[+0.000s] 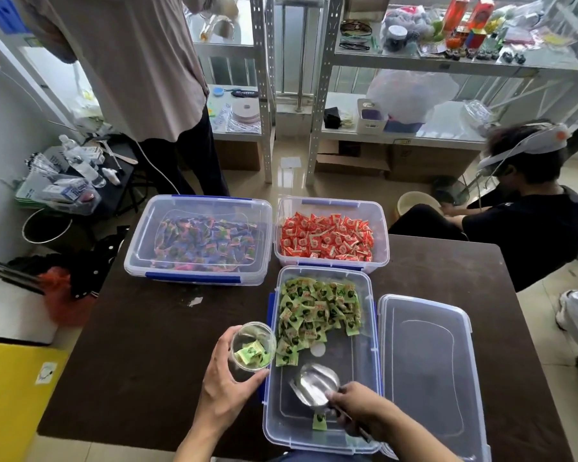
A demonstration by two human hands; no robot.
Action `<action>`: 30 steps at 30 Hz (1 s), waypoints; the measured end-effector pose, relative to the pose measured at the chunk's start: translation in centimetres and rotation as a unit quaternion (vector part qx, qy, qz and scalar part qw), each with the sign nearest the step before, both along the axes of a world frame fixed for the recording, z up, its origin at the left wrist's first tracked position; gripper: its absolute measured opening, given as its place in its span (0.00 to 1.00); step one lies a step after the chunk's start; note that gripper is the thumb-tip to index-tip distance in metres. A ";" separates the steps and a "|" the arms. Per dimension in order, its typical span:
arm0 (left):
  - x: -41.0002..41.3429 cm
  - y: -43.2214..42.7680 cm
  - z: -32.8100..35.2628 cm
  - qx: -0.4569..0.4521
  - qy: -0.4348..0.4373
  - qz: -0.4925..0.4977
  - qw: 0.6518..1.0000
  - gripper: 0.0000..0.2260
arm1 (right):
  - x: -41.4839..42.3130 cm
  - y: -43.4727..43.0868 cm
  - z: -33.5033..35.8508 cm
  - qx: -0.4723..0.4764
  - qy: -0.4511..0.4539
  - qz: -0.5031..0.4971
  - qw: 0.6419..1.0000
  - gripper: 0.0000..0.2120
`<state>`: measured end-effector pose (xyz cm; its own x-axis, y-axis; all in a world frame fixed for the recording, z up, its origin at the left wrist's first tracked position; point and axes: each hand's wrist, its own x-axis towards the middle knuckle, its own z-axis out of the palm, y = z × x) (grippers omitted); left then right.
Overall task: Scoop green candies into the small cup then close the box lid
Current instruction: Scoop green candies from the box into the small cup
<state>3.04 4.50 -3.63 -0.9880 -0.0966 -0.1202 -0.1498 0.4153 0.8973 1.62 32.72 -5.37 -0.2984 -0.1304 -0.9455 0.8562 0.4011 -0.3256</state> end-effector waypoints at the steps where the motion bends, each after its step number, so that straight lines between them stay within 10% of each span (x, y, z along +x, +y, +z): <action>1: 0.0 0.0 0.0 -0.004 -0.001 -0.005 1.000 0.41 | -0.1 -0.9 -0.6 -0.035 -0.028 -0.068 0.997 0.12; 10: -0.6 0.0 -0.3 -0.033 -0.029 0.000 0.999 0.42 | -1.4 -8.8 -2.2 -0.135 -0.044 -0.425 0.894 0.10; 18: -0.8 0.0 0.1 -0.054 -0.028 -0.023 0.998 0.41 | -1.5 -6.6 -3.3 -0.028 0.068 -0.246 0.966 0.09; 30: -0.7 -0.4 -0.7 -0.052 -0.035 -0.027 0.998 0.41 | 1.5 0.3 2.7 0.002 0.194 -0.136 0.972 0.16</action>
